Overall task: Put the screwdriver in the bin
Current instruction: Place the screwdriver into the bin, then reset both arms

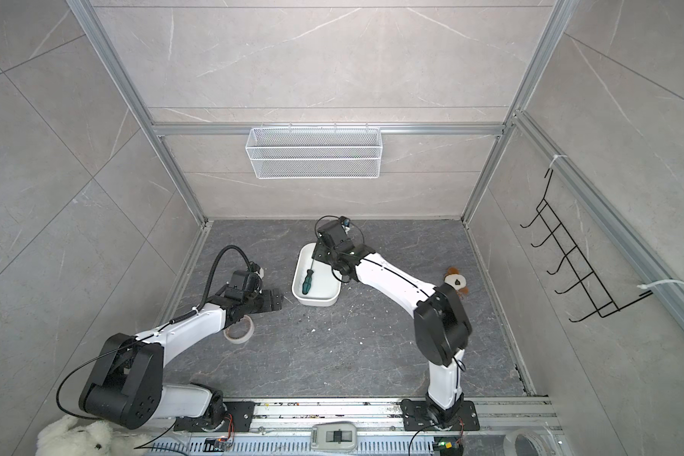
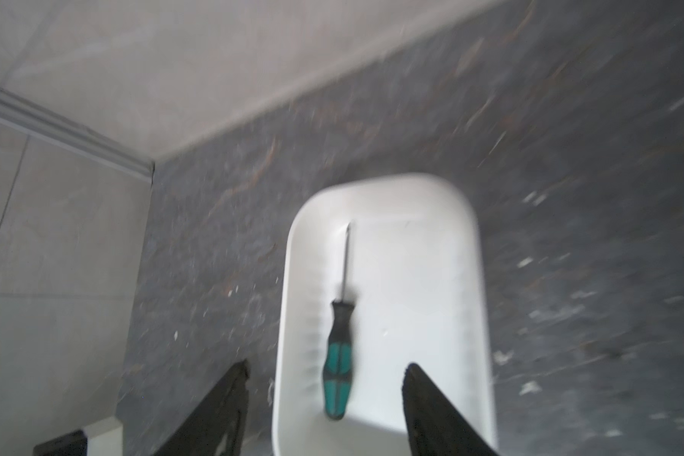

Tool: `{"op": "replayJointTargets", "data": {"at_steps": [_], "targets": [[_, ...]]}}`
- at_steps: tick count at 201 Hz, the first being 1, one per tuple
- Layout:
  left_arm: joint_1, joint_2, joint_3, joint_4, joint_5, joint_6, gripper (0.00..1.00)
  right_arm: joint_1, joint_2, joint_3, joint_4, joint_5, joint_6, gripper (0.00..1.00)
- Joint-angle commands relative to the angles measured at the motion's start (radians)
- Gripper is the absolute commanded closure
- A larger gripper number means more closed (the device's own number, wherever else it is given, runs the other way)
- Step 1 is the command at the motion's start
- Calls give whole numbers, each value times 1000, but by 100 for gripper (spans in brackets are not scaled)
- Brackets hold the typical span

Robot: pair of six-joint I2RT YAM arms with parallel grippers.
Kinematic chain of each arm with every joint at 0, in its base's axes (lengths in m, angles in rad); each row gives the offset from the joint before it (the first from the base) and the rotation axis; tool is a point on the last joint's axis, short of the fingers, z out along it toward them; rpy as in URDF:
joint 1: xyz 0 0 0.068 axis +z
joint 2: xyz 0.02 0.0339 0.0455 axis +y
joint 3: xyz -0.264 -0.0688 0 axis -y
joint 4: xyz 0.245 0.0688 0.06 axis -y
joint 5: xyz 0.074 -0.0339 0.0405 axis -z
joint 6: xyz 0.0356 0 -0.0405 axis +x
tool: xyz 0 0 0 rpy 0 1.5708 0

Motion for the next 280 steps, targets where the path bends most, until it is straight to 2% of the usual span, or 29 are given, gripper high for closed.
{"op": "replayJointTargets", "data": {"at_steps": [1,21,32,53,71,101,131,166,206,221,234,244,254,268,280], "targets": [[5,-18,1,1,19,-12,0,-18,-137,-138,138,310,-290,34],[5,-28,-4,4,25,-12,0,-48,-237,-362,374,473,-484,34],[5,-36,-8,5,29,-12,0,-77,-283,-463,439,530,-557,33],[4,-66,-25,15,28,-12,0,-151,-361,-602,438,626,-607,33],[4,-105,-50,37,14,-15,0,-222,-418,-714,463,655,-613,34],[3,-152,-74,48,-14,-22,0,-302,-438,-873,648,594,-659,36],[4,-165,-82,51,-23,-24,0,-333,-368,-911,795,515,-740,35],[3,-151,-74,42,-24,-24,0,-359,-332,-874,784,442,-770,35],[4,-117,-56,39,-6,-18,0,-360,-377,-948,736,455,-725,36],[4,-95,-43,32,-7,-18,0,-363,-368,-1018,845,426,-734,35],[3,-74,-27,20,-12,-16,0,-362,-360,-1093,1022,375,-779,35],[3,-61,-20,16,-13,-14,0,-366,-345,-1126,1078,382,-765,35],[5,-53,-15,18,-10,-13,0,-369,-315,-1169,1219,376,-788,36],[4,-46,-13,21,-8,-12,0,-378,-349,-1166,1138,343,-758,39],[4,-40,-10,21,-6,-12,0,-411,-344,-1182,1177,273,-752,40]]}}
